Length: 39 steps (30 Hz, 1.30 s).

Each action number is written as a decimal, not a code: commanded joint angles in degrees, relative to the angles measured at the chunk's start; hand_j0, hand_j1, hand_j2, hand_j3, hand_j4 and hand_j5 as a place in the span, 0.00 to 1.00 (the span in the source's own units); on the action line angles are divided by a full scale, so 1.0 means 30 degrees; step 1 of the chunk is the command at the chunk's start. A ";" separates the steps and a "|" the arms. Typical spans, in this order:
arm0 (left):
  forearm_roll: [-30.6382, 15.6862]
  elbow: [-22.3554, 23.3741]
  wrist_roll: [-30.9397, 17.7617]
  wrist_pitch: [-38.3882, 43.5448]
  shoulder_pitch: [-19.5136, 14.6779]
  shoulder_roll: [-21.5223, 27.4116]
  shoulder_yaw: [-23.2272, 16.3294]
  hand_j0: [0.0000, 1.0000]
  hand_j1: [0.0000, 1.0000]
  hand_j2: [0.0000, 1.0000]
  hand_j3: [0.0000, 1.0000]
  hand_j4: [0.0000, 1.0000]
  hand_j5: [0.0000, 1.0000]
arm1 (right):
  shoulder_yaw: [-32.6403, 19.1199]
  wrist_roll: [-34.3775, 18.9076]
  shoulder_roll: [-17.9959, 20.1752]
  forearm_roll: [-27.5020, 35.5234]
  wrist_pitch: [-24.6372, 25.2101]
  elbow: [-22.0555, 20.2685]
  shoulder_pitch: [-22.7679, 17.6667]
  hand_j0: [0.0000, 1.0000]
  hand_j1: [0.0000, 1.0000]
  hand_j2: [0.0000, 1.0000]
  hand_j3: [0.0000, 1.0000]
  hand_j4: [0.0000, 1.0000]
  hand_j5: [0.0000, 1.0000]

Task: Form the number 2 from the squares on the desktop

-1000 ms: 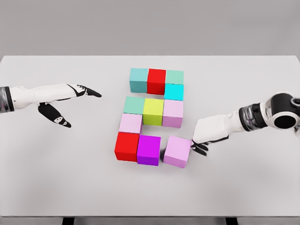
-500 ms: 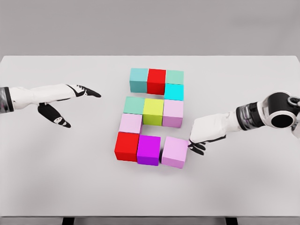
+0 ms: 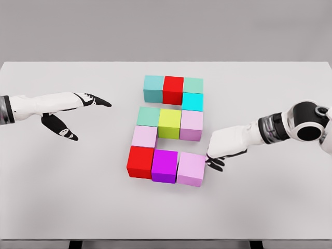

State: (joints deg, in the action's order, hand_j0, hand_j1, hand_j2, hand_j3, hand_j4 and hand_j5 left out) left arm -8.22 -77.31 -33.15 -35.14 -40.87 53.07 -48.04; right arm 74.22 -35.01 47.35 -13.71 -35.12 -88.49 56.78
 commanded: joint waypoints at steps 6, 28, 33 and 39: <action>-0.0132 0.0018 0.0006 0.0046 0.0029 0.0035 0.0017 1.00 1.00 1.00 1.00 1.00 1.00 | -0.0012 0.0002 -0.0020 0.0118 0.0039 0.0024 0.0000 0.21 0.21 0.21 0.21 0.21 0.21; -0.0191 -0.0040 0.0124 0.0046 0.0264 0.0650 0.0778 1.00 1.00 1.00 1.00 1.00 1.00 | 0.0017 0.0002 -0.0020 0.0001 0.0039 0.0463 0.0059 0.21 0.21 0.21 0.21 0.21 0.21; -0.0191 0.0106 0.0124 0.0046 0.0410 0.0738 0.1071 1.00 1.00 1.00 1.00 1.00 1.00 | -0.1094 0.0002 0.0126 0.0001 0.0039 0.2073 0.0234 0.22 0.22 0.22 0.22 0.22 0.22; -0.0220 0.0048 0.0153 0.0046 0.0410 0.0738 0.1071 1.00 1.00 1.00 1.00 1.00 1.00 | -0.3674 0.0002 0.0771 0.0060 0.0039 0.4565 0.0088 1.00 1.00 1.00 1.00 1.00 1.00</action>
State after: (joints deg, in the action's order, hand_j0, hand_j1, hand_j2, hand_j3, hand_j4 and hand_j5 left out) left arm -8.43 -77.15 -32.76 -35.14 -39.20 55.19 -44.91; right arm 65.06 -35.01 49.27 -13.75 -35.12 -76.95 57.13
